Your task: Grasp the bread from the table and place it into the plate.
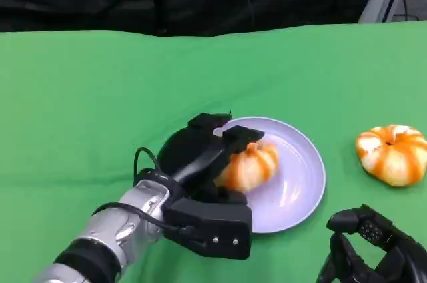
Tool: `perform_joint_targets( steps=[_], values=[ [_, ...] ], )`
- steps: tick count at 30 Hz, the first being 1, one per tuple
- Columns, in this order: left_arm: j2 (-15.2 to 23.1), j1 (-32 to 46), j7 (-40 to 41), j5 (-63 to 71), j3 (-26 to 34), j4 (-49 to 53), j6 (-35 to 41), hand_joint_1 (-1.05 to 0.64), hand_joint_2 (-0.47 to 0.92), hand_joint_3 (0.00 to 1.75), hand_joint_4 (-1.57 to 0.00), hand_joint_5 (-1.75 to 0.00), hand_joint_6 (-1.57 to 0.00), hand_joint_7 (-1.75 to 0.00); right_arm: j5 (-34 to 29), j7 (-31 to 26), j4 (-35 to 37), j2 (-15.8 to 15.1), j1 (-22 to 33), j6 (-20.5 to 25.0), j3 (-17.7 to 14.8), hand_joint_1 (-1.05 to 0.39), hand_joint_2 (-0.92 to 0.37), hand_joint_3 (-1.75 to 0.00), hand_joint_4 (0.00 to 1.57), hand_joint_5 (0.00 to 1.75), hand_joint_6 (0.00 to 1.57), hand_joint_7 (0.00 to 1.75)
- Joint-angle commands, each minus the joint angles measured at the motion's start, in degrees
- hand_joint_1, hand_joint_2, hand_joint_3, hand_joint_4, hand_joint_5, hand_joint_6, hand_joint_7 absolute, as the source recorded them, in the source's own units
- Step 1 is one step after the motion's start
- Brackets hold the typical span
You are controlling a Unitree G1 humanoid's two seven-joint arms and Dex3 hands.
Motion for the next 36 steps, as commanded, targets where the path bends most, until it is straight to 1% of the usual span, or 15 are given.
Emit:
perform_joint_targets(
  steps=[1,7,14,17,18,20,21,22,23,24,25,26,28,31,36],
  values=[
    [2.16,0.61,-2.91,-0.04,-0.36,-0.96,1.07,-1.01,0.92,0.61,0.00,0.00,-0.18,0.00,0.07,0.10,0.38,-0.34,0.29,-0.93,-0.02,-0.16,-0.51,-1.13,0.93,1.58,0.86,1.34],
    [4.18,2.20,-5.67,-0.53,-0.31,-4.44,1.94,-1.05,0.92,0.64,0.00,0.00,-0.08,0.00,0.19,-0.13,0.34,-0.17,0.49,-1.02,-0.01,-0.15,-0.49,-1.15,0.94,1.58,0.87,1.35],
    [8.99,7.80,-7.50,-4.57,3.58,-15.53,-0.86,-0.99,0.92,0.58,0.00,0.00,-0.17,-0.04,-0.12,-0.20,0.30,-0.30,0.62,-1.18,0.37,-0.16,-0.49,-1.15,0.93,1.58,0.87,1.34],
    [9.78,13.91,-8.29,-11.36,8.37,-22.55,-3.89,-0.42,0.92,0.38,-0.40,-0.13,-0.46,-0.09,0.28,0.20,0.61,-0.24,0.50,-1.57,0.32,-0.16,-0.50,-1.14,0.91,1.60,0.86,1.36],
    [9.89,15.26,-8.15,-12.98,9.36,-23.48,-5.37,-0.21,0.92,0.37,-0.65,-0.19,-0.65,-0.12,0.47,0.20,0.69,-0.13,0.47,-1.60,0.26,-0.16,-0.50,-1.14,0.91,1.60,0.85,1.36],
    [9.51,17.89,-10.49,-18.75,11.49,-24.45,-8.34,-0.10,0.92,0.37,-0.78,-0.22,-0.75,-0.14,0.61,0.20,0.81,-0.08,0.43,-1.69,0.23,-0.16,-0.50,-1.14,0.92,1.60,0.85,1.36],
    [8.90,20.23,-15.00,-25.80,13.15,-25.78,-8.44,-0.04,0.92,0.41,-0.92,-0.27,-0.86,-0.17,0.55,0.28,0.91,-0.16,0.43,-1.84,0.24,-0.16,-0.50,-1.14,0.92,1.60,0.85,1.36],
    [8.29,22.47,-19.96,-33.23,14.73,-27.41,-7.47,0.02,0.80,0.67,-1.02,-0.44,-1.05,-0.17,0.46,0.40,1.03,-0.26,0.43,-2.01,0.25,-0.16,-0.50,-1.14,0.92,1.59,0.85,1.37],
    [7.80,25.21,-26.27,-42.68,16.66,-30.26,-3.85,0.05,0.70,0.88,-1.01,-0.63,-1.14,-0.17,0.42,0.37,1.02,-0.30,0.45,-1.98,0.27,-0.16,-0.50,-1.14,0.92,1.59,0.85,1.37],
    [7.63,27.76,-30.58,-49.80,18.32,-33.53,0.72,0.01,0.58,1.12,-0.97,-1.07,-1.23,-0.41,0.23,0.14,0.80,-0.32,0.53,-1.88,0.37,-0.16,-0.51,-1.13,0.93,1.59,0.86,1.37],
    [7.56,29.90,-33.48,-55.38,19.78,-36.43,5.00,-0.01,0.50,1.23,-0.94,-1.27,-1.13,-0.81,0.02,0.00,0.64,-0.35,0.64,-1.93,0.50,-0.16,-0.51,-1.13,0.94,1.58,0.87,1.37],
    [7.64,32.21,-36.03,-61.18,21.33,-39.36,9.45,-0.03,0.45,1.31,-0.92,-1.40,-1.04,-1.09,-0.07,-0.03,0.51,-0.41,0.74,-1.96,0.56,-0.16,-0.51,-1.13,0.94,1.58,0.87,1.37],
    [8.74,35.66,-40.18,-69.48,23.77,-43.54,16.16,-0.04,0.43,1.41,-0.90,-1.65,-0.90,-1.47,-0.03,-0.03,0.34,-0.51,0.83,-1.89,0.56,-0.16,-0.52,-1.13,0.95,1.57,0.87,1.37],
    [11.72,40.95,-44.98,-78.89,28.05,-48.62,24.38,-0.06,0.41,1.45,-0.93,-1.74,-0.87,-1.58,0.45,0.76,0.36,-0.98,0.93,-2.07,0.17,-0.17,-0.51,-1.13,0.93,1.59,0.86,1.35],
    [14.73,47.58,-47.24,-86.96,34.90,-55.02,36.07,-0.08,0.38,1.43,-0.95,-1.75,-0.92,-1.56,0.74,0.71,0.07,-1.14,0.88,-1.52,-0.45,-0.17,-0.51,-1.12,0.91,1.61,0.85,1.35]
  ],
)
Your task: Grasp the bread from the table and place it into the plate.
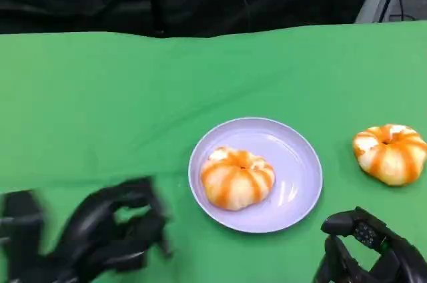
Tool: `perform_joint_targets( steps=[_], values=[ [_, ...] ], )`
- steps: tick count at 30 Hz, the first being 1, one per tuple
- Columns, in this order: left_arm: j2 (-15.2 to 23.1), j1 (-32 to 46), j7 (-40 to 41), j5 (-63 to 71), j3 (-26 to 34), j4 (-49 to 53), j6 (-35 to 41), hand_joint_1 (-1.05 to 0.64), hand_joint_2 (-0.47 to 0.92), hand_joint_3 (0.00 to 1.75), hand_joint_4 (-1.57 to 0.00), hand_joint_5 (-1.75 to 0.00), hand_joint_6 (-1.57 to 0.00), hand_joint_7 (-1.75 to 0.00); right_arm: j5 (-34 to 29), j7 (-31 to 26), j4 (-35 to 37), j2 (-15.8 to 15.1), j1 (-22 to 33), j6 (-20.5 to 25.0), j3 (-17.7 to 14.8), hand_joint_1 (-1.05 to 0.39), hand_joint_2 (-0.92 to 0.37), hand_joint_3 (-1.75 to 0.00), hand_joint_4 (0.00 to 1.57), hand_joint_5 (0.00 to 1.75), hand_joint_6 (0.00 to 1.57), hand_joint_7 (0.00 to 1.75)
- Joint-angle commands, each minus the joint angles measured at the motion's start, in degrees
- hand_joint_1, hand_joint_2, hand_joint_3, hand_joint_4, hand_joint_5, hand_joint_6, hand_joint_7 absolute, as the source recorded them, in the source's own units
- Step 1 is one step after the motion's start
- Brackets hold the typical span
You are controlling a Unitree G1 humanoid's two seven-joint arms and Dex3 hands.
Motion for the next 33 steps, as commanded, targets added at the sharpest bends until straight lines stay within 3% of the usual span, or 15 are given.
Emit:
perform_joint_targets(
  steps=[1,3,6,16,33],
  values=[
    [3.44,5.68,-3.30,-6.47,6.88,-4.95,8.48,-0.08,0.40,1.41,-0.94,-1.75,-0.90,-1.57,0.29,-0.45,-1.07,-0.85,0.43,0.00,-1.00,-0.18,-0.51,-1.12,0.92,1.59,0.86,1.35],
    [3.57,7.37,-5.93,-8.19,9.18,-4.14,10.00,-0.08,0.41,1.40,-0.94,-1.75,-0.89,-1.58,0.31,-0.38,-0.88,-1.09,0.18,0.05,-1.20,-0.18,-0.51,-1.12,0.93,1.57,0.86,1.35],
    [4.16,8.56,-10.49,-9.99,12.17,-0.70,12.31,-0.15,0.47,1.24,-0.95,-1.75,-0.93,-1.57,0.87,0.08,-0.02,-1.47,-0.39,-0.01,-2.07,-0.18,-0.52,-1.10,0.95,1.54,0.86,1.36],
    [4.85,5.21,-17.10,-7.96,16.67,4.43,13.67,-0.19,0.51,1.03,-0.88,-1.75,-0.93,-1.50,1.18,-0.13,0.29,-1.76,-1.06,1.17,-2.82,-0.17,-0.52,-1.10,0.96,1.55,0.87,1.35],
    [3.22,4.95,-15.05,-6.61,18.21,2.05,17.60,-0.17,0.51,1.02,-0.87,-1.75,-0.98,-1.38,1.51,1.09,-0.86,-2.34,0.31,0.91,-2.70,-0.19,-0.52,-1.08,0.94,1.55,0.88,1.32]
  ],
)
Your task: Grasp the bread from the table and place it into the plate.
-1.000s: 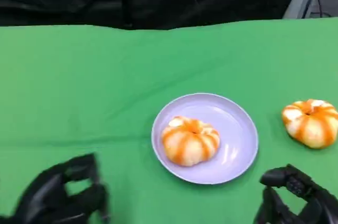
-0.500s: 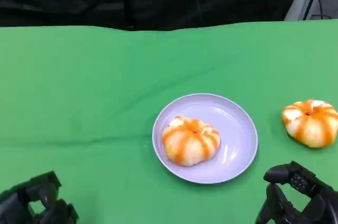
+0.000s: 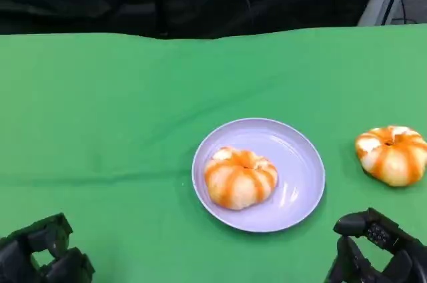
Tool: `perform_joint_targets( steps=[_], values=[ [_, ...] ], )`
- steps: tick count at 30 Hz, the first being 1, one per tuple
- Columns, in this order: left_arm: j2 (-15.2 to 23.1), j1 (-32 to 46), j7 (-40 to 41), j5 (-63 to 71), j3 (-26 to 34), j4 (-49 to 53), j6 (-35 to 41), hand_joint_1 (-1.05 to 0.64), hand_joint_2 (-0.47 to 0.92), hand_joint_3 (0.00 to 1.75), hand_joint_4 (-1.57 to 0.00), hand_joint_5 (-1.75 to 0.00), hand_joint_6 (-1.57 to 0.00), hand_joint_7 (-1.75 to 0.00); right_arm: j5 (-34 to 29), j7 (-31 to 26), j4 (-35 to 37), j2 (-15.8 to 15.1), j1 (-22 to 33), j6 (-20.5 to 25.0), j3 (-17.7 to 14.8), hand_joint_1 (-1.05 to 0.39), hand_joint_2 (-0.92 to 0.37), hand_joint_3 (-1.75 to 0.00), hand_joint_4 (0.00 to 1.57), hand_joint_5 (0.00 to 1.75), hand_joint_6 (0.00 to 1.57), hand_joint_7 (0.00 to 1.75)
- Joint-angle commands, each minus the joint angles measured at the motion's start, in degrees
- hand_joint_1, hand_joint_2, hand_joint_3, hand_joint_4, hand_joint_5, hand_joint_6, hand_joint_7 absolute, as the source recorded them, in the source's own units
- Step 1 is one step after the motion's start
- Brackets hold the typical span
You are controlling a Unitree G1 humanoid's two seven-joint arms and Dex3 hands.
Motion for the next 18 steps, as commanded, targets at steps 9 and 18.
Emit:
perform_joint_targets(
  steps=[9,18],
  values=[
    [-1.22,-0.34,0.16,0.77,1.08,-0.67,0.52,-0.16,0.51,1.04,-0.86,-1.75,-0.99,-1.36,1.05,0.96,-0.82,-1.23,0.42,-0.30,-0.74,-0.18,-0.52,-1.07,0.95,1.54,0.88,1.31],
    [-1.96,-1.07,1.28,1.18,1.17,-0.76,1.17,-0.16,0.48,1.09,-0.84,-1.75,-0.98,-1.37,1.04,1.23,0.35,-1.30,-0.75,-0.36,-1.38,-0.18,-0.54,-1.05,0.95,1.53,0.87,1.32]
  ],
)
